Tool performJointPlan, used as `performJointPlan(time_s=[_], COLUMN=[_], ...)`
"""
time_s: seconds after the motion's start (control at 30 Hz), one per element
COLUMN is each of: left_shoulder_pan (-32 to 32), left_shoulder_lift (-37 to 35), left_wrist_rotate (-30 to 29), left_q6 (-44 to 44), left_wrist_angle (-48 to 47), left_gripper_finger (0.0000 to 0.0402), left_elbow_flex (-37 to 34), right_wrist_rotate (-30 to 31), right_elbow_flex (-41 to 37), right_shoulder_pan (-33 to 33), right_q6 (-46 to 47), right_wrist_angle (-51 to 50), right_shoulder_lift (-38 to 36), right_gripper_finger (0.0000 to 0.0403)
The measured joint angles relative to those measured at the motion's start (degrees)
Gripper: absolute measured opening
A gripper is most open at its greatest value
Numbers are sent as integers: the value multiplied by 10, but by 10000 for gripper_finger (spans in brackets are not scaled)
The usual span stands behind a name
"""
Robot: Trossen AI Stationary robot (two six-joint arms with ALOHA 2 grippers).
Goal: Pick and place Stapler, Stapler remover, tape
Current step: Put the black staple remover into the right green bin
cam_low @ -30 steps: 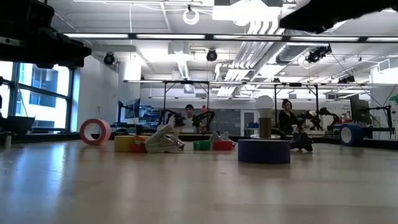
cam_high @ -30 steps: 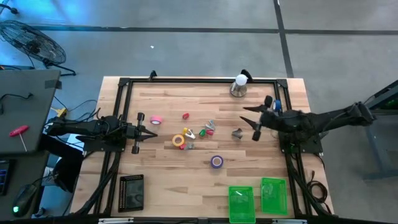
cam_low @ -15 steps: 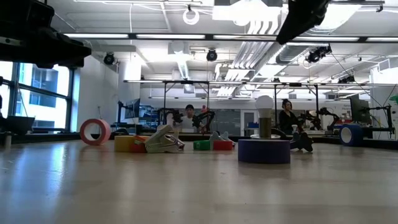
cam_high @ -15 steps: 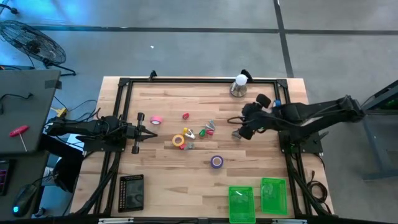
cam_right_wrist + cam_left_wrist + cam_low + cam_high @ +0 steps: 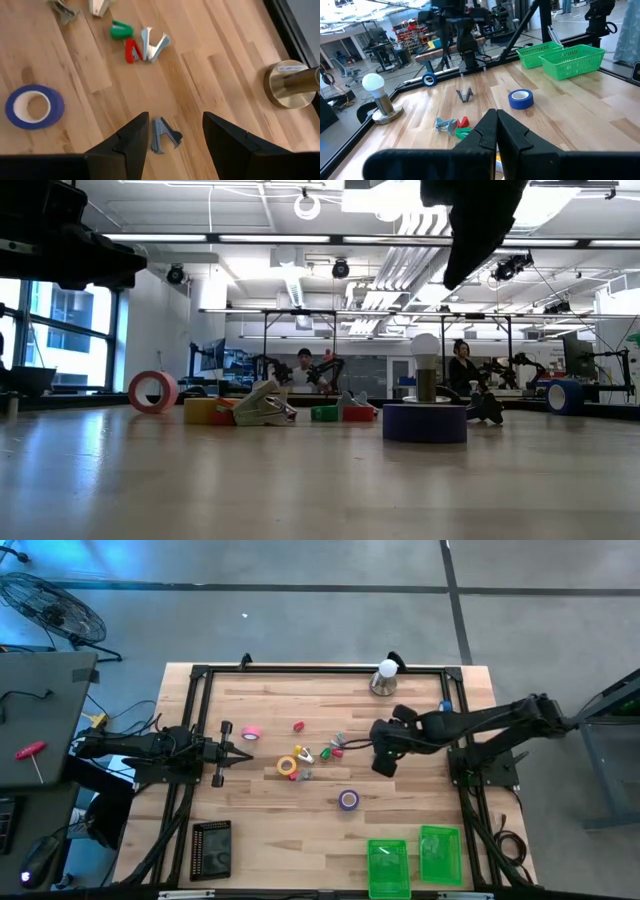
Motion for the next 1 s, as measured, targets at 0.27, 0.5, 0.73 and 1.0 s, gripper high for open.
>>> performJointPlan(time_s=[0.27,0.5,0.73,1.0], left_shoulder_pan=[0,0,0,0], left_shoulder_lift=[0,0,0,0], left_wrist_rotate=[0,0,8,10], left_q6=[0,0,-6,-43], left_wrist_angle=[0,1,7,16], left_gripper_finger=[0,0,0,0], left_elbow_flex=[0,0,-1,-1], right_wrist_rotate=[-7,-29,-70,-162], right_elbow_flex=[0,0,0,0], right_shoulder_pan=[-9,-31,-51,-76], right_q6=[-82,-125,-127,-129], right_wrist_angle=[52,63,63,54], right_shoulder_lift=[30,34,34,34], right_gripper_finger=[175,174,174,174])
